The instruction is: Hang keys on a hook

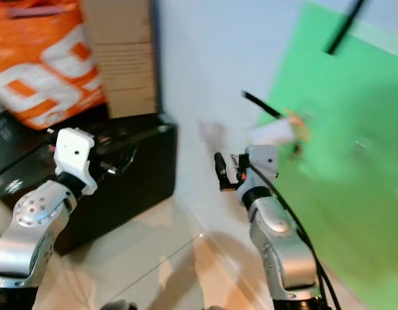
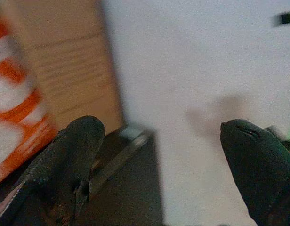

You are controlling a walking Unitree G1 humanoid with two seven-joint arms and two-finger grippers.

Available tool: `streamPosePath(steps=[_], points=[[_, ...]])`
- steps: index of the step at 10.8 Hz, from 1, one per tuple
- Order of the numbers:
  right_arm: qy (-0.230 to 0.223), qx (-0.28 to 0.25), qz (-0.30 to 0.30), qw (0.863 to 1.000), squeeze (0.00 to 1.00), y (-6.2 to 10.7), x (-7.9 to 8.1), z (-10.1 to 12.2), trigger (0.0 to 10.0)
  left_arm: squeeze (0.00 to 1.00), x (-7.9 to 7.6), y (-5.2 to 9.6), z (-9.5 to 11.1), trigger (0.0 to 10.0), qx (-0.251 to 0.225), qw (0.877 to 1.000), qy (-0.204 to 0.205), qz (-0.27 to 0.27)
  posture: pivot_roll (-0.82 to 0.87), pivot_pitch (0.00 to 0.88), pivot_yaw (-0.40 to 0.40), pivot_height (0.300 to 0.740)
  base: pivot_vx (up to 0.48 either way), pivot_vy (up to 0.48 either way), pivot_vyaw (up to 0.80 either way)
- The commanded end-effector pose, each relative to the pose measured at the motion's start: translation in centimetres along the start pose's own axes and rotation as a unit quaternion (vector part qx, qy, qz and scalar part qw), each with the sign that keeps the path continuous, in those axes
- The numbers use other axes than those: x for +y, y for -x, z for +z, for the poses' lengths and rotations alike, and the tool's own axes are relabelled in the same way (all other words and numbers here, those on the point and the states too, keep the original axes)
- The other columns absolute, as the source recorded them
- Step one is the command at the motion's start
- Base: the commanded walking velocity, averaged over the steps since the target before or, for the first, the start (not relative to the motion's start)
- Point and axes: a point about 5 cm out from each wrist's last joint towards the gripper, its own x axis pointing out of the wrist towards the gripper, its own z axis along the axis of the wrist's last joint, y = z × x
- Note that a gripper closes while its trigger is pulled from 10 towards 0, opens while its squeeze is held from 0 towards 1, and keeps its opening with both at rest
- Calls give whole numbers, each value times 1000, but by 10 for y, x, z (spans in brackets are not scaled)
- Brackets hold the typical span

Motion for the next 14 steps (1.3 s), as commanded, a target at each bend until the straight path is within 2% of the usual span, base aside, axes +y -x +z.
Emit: streamPosePath(steps=[1,3,6,7,10,14], points=[[11,-14,8,1000,1000,-3,4,1,10000,0,4,3,-6,10000,15,1000,-4,17,40,0,-82,740,0,0,800],[12,-20,-1,1000,1000,-4,2,-2,10000,0,6,6,-14,10000,30,999,-5,31,35,0,-75,740,0,0,800],[7,-20,-24,999,1000,-4,-4,-5,10000,0,5,5,-15,10000,35,999,-15,25,30,0,-67,740,0,0,800],[-2,-27,-48,998,1000,-4,-7,-6,10000,0,4,4,-16,10000,37,999,-16,24,19,0,-56,740,0,0,0],[-25,-39,-56,997,1000,-1,-12,-4,10000,0,3,2,-17,10000,40,999,-17,19,0,0,-37,740,0,0,0],[7,-28,-57,998,1000,-2,-11,-9,10000,0,3,1,-18,10000,42,999,-17,11,2,0,-38,740,275,0,0]])
